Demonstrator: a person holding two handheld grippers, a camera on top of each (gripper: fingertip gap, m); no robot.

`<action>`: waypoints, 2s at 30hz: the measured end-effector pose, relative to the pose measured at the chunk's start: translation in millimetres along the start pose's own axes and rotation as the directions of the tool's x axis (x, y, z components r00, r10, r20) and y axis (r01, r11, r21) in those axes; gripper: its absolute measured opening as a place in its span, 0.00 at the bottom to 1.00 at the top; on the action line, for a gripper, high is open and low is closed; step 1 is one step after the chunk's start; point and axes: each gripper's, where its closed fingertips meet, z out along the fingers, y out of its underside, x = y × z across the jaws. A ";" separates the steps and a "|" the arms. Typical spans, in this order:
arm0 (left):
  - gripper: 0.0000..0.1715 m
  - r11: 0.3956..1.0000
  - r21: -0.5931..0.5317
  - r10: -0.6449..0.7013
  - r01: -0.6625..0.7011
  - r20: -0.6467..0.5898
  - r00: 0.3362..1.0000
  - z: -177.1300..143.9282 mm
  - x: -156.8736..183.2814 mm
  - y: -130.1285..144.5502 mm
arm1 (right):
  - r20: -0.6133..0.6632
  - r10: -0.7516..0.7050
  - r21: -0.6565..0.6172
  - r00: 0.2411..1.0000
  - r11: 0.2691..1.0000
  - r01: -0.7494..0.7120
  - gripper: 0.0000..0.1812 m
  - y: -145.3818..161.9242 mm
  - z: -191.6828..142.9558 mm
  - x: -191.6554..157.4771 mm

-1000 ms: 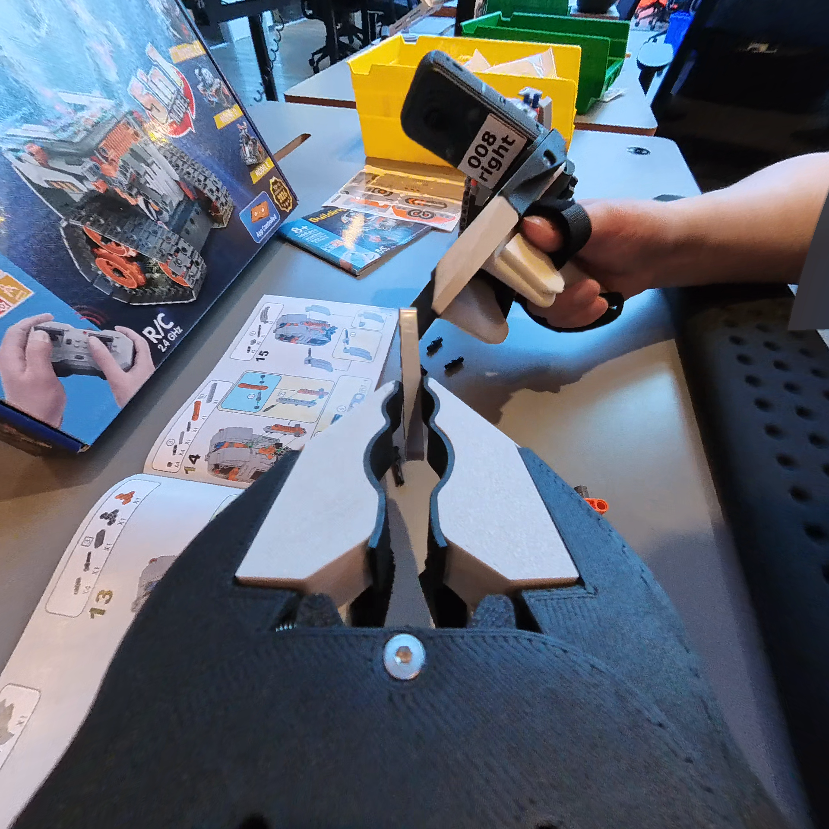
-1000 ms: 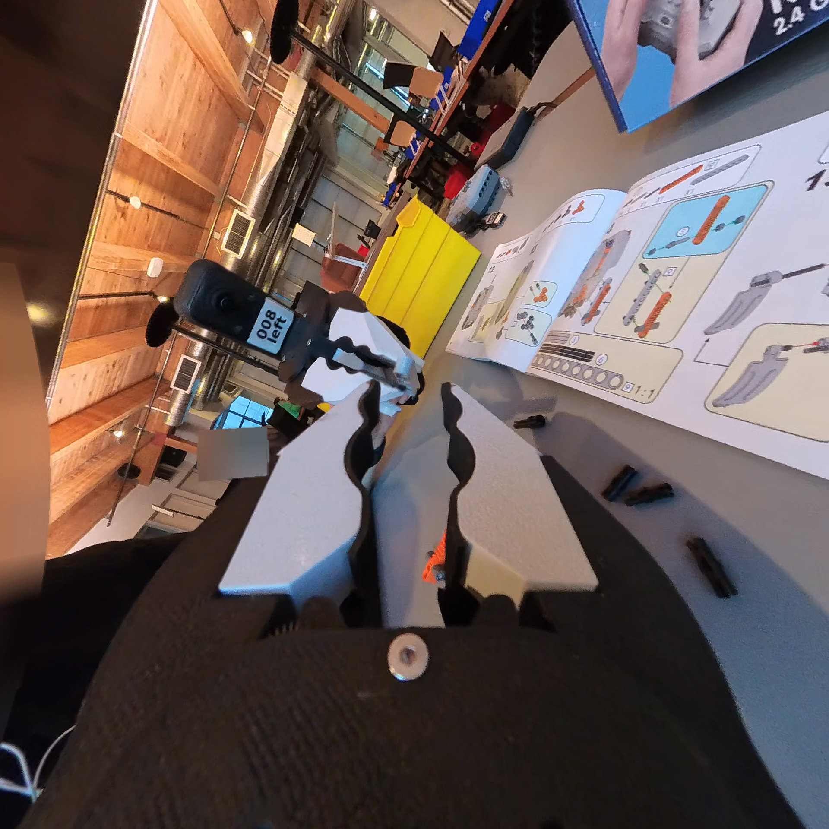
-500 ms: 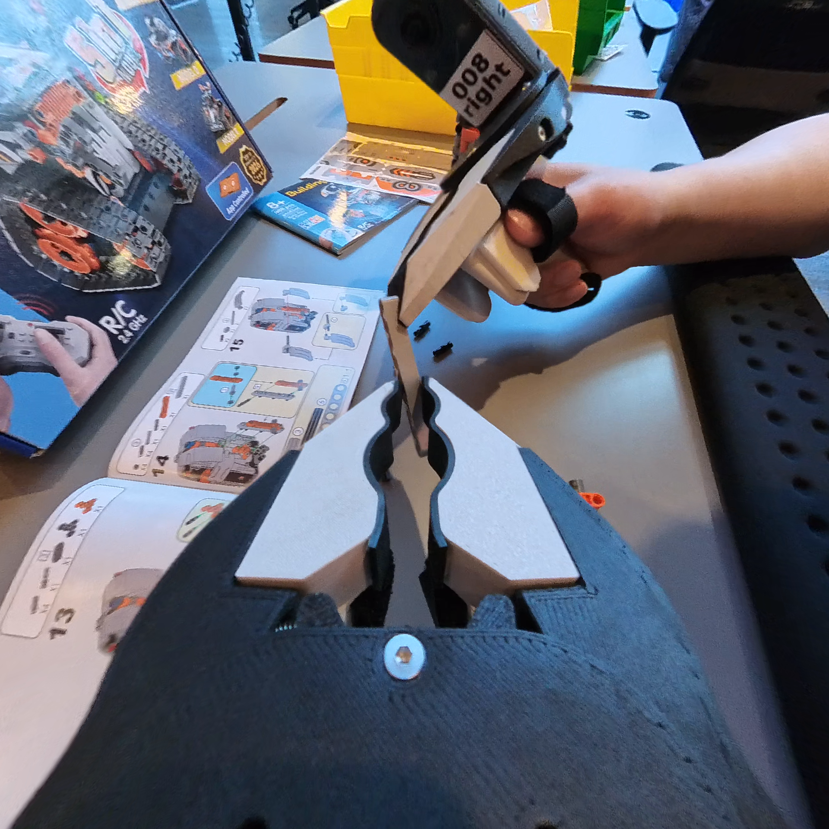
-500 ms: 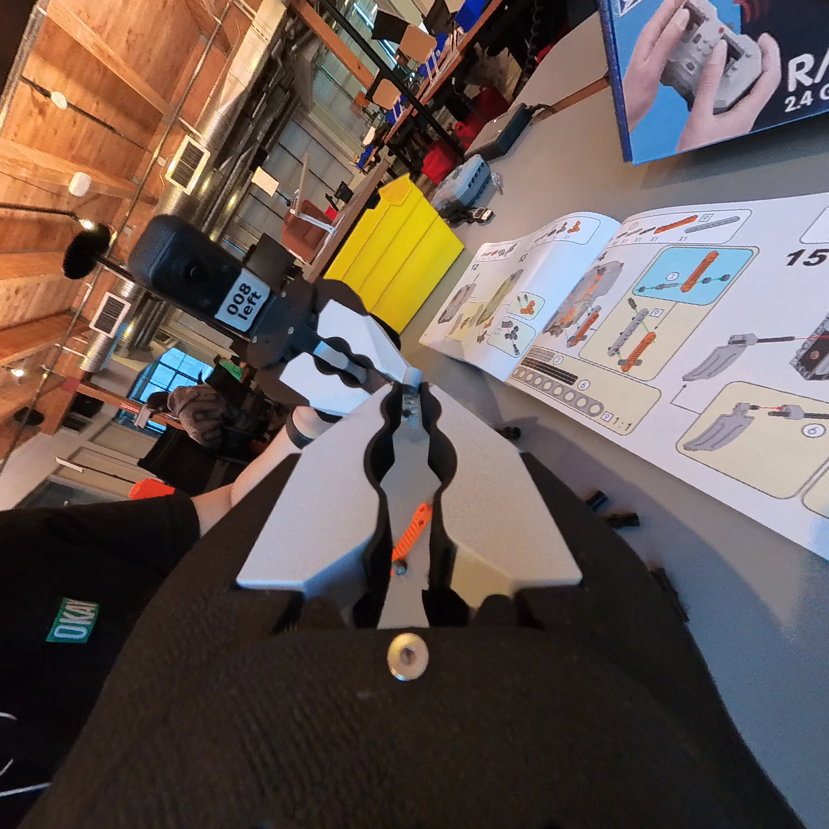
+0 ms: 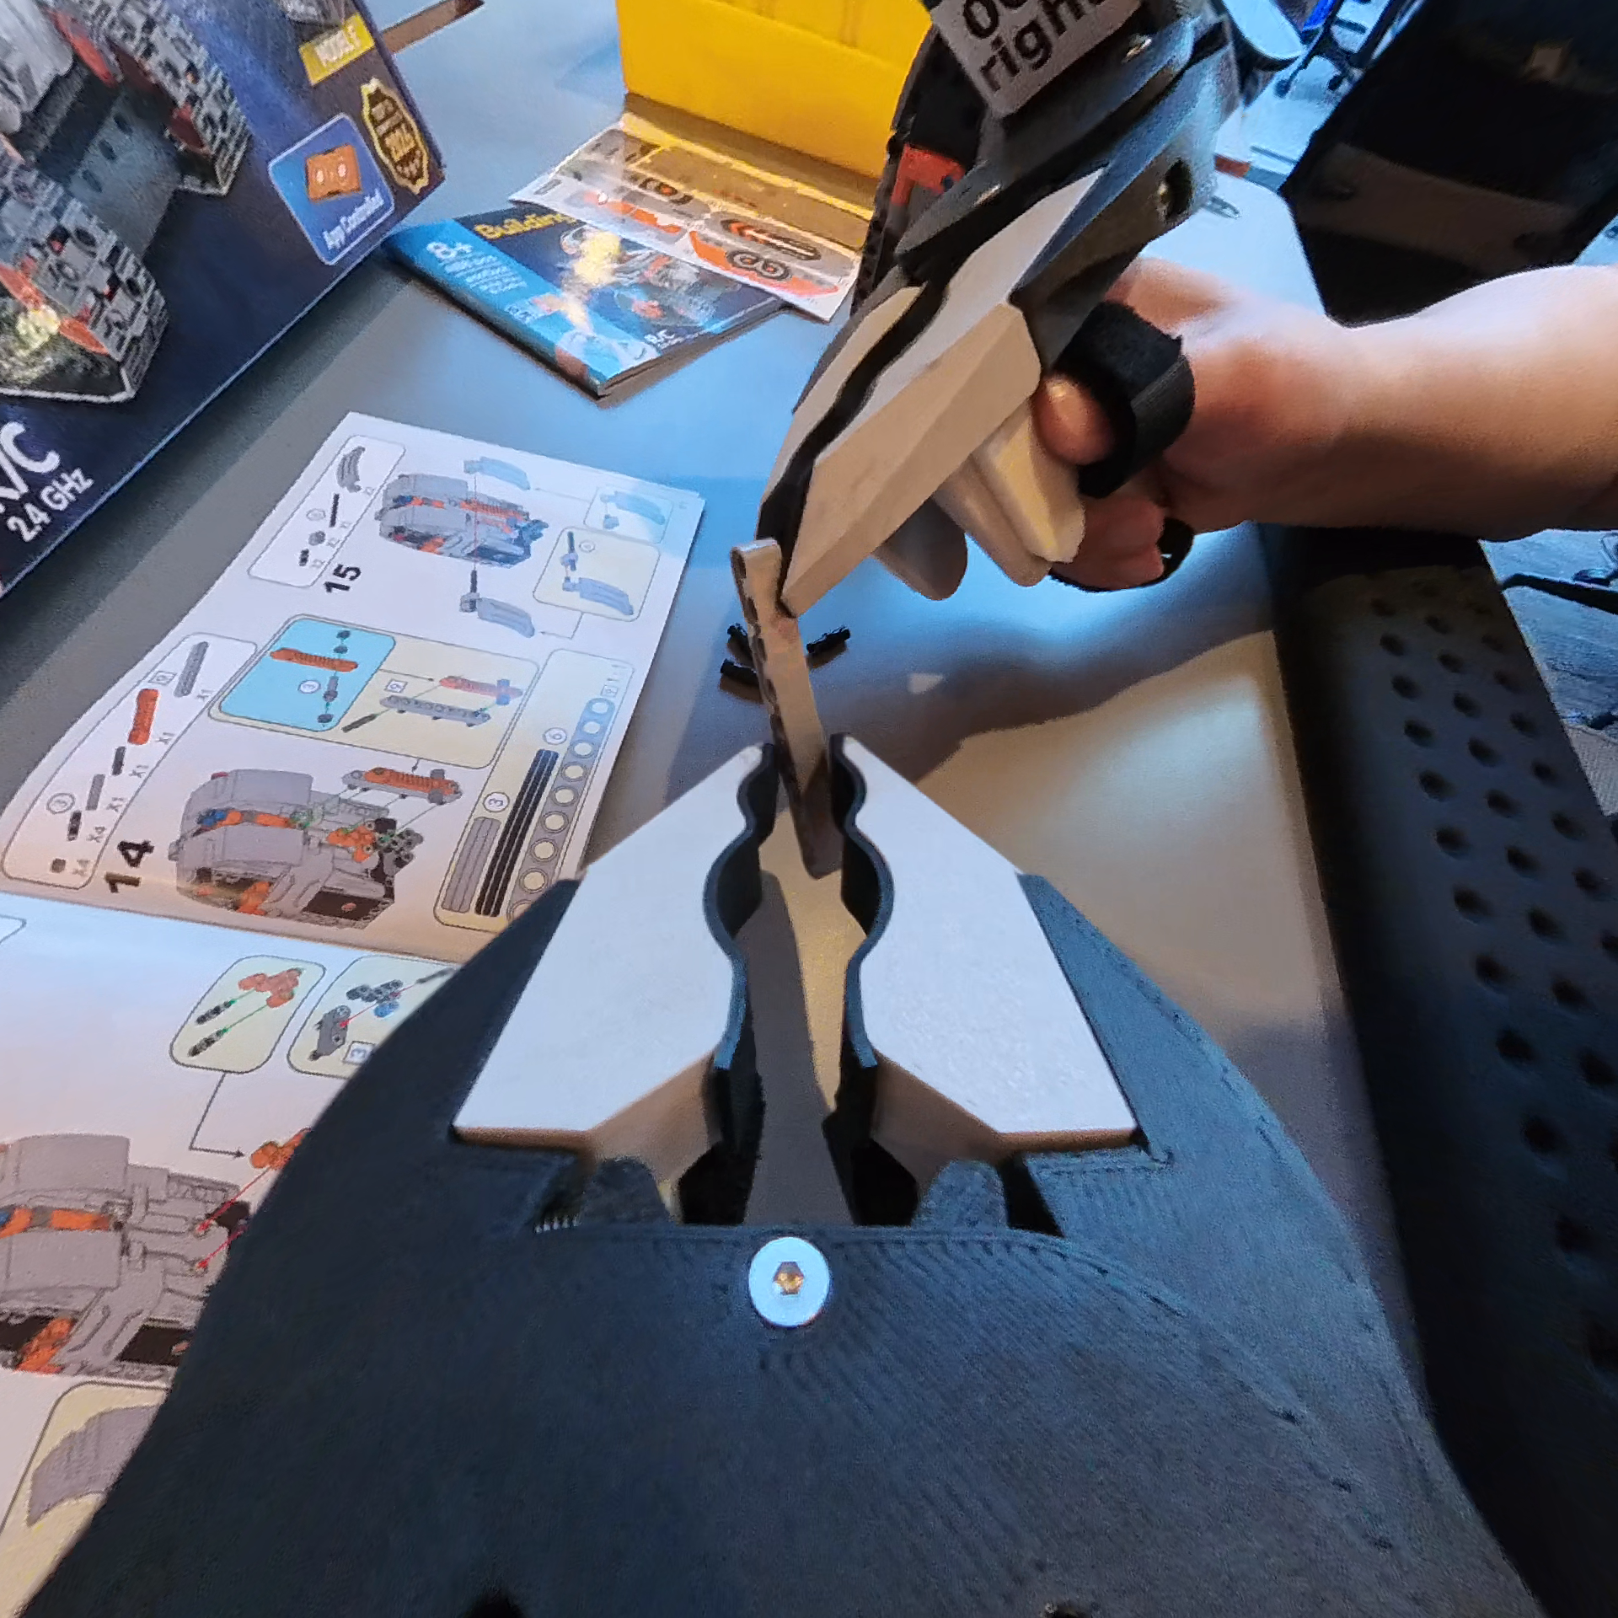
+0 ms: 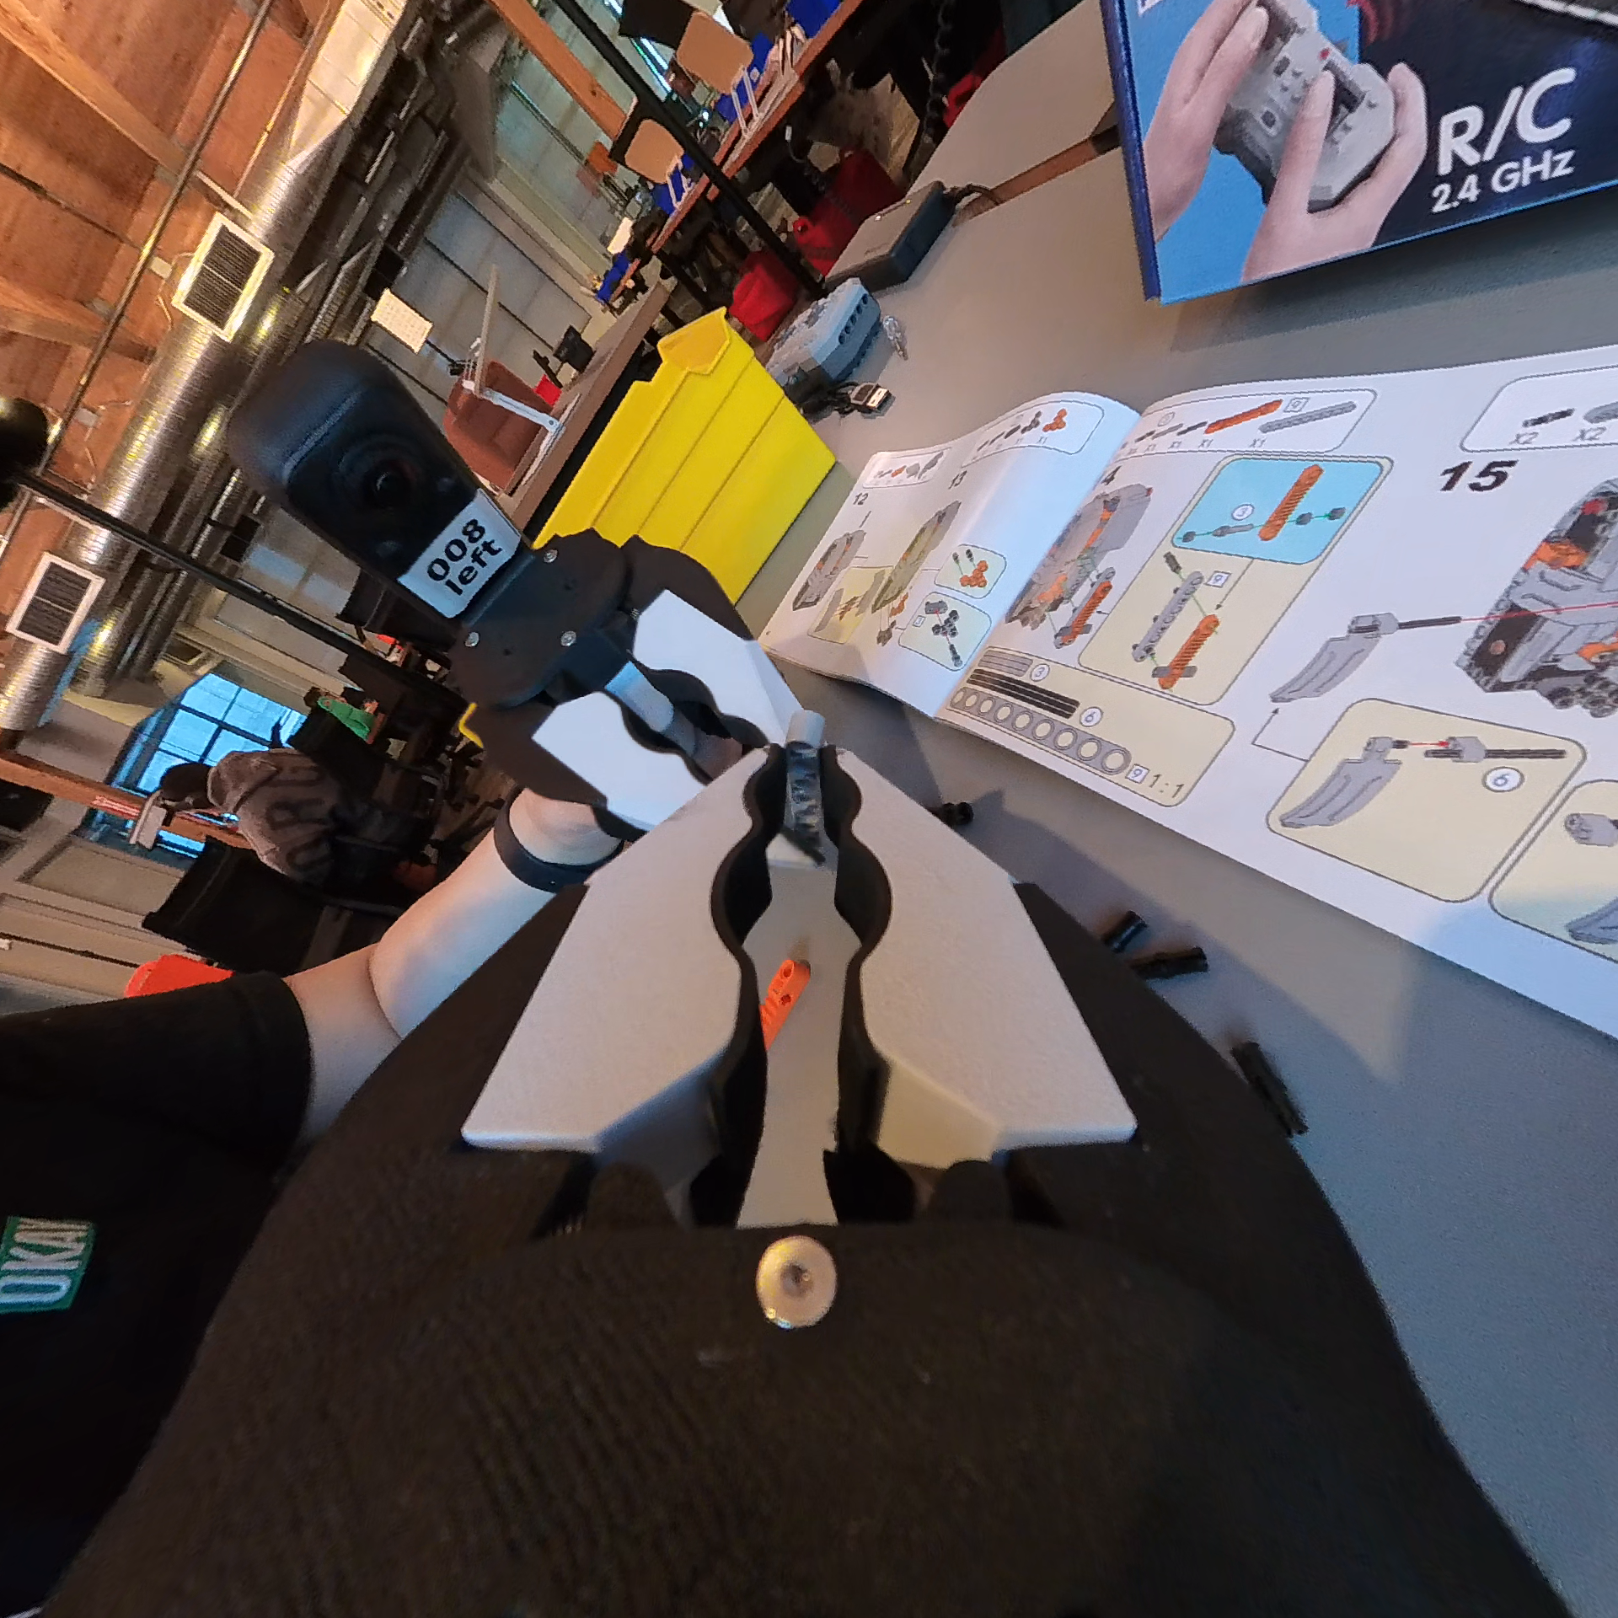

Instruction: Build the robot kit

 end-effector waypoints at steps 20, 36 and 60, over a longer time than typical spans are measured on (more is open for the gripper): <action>0.04 0.897 0.292 -0.320 0.330 -0.085 0.944 -36.3 -25.4 -38.0 | -0.214 -0.407 0.099 0.888 0.895 0.434 0.13 -32.9 -18.6 -0.4; 0.04 0.958 0.158 -0.230 0.239 -0.074 0.971 -4.8 2.4 -30.6 | -0.080 -0.233 0.142 0.969 0.960 0.242 0.10 -22.7 4.1 -8.3; 0.14 0.867 0.188 -0.335 0.461 -0.464 0.820 -17.1 31.1 -50.8 | 0.248 -0.058 0.046 0.967 0.998 0.047 0.04 -21.9 -16.6 -36.9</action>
